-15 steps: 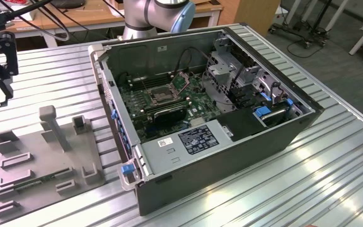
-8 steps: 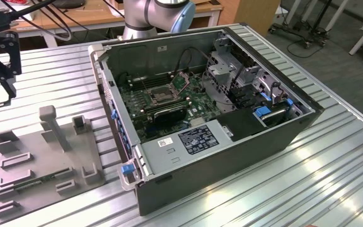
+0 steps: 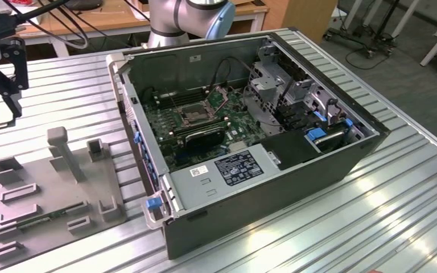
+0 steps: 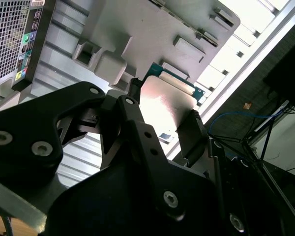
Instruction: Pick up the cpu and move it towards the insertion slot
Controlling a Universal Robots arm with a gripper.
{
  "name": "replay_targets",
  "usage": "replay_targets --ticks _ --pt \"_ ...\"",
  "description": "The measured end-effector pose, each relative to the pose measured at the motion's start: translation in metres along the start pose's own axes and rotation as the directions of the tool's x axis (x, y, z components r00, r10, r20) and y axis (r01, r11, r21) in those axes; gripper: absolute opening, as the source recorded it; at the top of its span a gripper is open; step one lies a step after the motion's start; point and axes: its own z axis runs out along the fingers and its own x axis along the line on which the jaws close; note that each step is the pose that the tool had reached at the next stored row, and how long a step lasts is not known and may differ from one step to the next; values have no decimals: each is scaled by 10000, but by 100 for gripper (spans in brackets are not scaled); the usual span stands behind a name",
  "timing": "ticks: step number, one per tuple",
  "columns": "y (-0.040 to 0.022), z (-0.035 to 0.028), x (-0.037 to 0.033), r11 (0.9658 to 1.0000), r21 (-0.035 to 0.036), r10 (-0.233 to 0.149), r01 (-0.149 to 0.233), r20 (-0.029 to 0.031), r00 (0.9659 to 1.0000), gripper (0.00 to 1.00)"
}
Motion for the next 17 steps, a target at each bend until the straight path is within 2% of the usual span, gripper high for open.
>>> replay_targets --ticks 6,17 --pt "0 0 -29 10000 0 0 0 0 10000 54" --pt "-2 0 -145 10000 0 1 -1 0 10000 54"
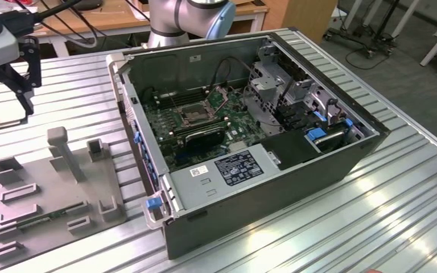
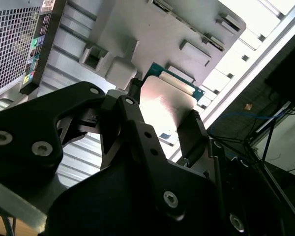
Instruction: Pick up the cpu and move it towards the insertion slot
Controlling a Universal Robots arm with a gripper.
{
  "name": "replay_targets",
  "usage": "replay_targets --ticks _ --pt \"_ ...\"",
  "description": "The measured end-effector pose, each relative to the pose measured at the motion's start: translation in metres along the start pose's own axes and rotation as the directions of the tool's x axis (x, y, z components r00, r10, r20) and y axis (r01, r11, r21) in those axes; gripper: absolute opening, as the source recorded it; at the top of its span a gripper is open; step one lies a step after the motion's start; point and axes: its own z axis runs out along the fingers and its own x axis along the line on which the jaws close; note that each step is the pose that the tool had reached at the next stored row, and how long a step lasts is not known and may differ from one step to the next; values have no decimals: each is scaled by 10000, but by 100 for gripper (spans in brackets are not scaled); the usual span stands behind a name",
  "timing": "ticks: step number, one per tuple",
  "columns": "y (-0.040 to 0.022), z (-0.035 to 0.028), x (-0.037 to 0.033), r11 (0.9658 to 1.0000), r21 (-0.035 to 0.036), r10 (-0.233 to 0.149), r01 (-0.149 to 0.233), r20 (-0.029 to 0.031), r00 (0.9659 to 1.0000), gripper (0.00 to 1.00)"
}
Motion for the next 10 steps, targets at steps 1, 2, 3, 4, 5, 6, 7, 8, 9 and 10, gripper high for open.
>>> replay_targets --ticks 1,2,3,4,5,6,7,8,9,10 --pt "0 0 -13 10000 0 0 0 0 10000 54" --pt "0 0 -26 10000 0 0 0 0 10000 54" --pt "0 0 -38 10000 0 0 0 0 10000 54" --pt "0 0 -43 10000 -1 0 0 1 10000 54" --pt "0 1 -44 10000 -1 0 0 1 10000 54" --pt "0 0 -43 10000 0 1 -1 0 10000 54" --pt "0 0 -44 10000 0 1 -1 1 10000 54" --pt "0 0 -44 10000 0 0 0 0 10000 54" --pt "-1 0 -45 10000 0 0 0 0 10000 54" --pt "0 0 -45 10000 0 0 0 0 10000 54"
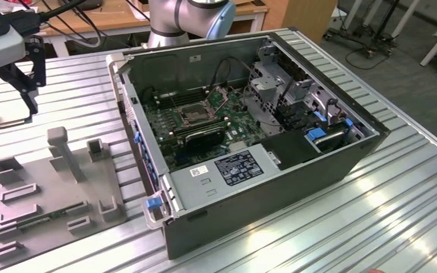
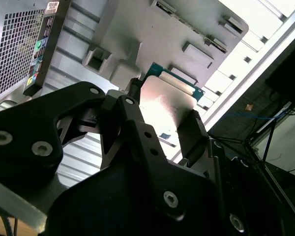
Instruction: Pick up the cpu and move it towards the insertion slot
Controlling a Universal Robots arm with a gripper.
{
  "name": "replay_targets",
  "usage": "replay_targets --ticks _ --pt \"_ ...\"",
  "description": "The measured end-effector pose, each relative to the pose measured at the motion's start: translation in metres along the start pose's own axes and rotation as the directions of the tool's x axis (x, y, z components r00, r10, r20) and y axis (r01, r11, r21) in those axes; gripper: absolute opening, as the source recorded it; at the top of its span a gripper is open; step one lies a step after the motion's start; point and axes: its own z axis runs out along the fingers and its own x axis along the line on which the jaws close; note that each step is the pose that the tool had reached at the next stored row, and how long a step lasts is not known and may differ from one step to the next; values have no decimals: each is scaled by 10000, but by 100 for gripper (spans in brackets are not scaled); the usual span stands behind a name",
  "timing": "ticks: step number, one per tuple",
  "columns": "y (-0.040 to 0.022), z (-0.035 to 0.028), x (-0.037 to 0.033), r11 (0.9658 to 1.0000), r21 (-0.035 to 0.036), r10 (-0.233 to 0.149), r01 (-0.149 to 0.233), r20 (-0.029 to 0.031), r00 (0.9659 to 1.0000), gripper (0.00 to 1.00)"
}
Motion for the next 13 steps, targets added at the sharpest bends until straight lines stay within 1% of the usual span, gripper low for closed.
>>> replay_targets --ticks 4,7,13 --pt "0 -1 -1 10000 -1 0 0 1 10000 54" --pt "1 -17 -1 10000 1 0 0 -1 10000 54" --pt "4 -105 -1 10000 0 0 0 0 10000 54"
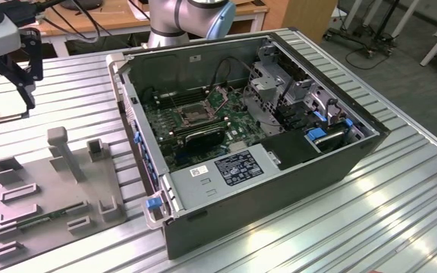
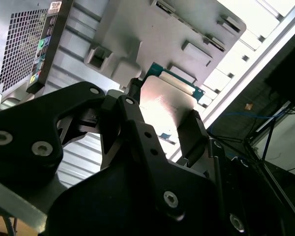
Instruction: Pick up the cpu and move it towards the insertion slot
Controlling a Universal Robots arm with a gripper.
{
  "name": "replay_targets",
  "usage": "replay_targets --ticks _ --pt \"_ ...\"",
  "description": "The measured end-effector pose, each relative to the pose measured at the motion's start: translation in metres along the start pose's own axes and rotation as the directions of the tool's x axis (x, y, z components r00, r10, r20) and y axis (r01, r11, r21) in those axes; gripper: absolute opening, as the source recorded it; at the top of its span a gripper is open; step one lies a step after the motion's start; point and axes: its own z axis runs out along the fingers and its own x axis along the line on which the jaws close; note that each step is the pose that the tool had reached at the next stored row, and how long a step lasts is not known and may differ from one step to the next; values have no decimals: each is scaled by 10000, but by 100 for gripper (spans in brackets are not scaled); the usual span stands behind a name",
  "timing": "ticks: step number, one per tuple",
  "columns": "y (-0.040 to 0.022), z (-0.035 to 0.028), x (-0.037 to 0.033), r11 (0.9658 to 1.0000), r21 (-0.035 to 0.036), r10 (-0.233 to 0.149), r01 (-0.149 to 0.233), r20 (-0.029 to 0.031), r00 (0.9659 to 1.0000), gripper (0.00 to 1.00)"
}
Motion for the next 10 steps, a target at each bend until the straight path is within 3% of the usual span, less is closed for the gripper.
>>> replay_targets --ticks 4,10 --pt "2 -52 0 10000 0 -1 1 0 10000 54" --pt "3 -80 0 10000 0 -1 1 0 10000 54"
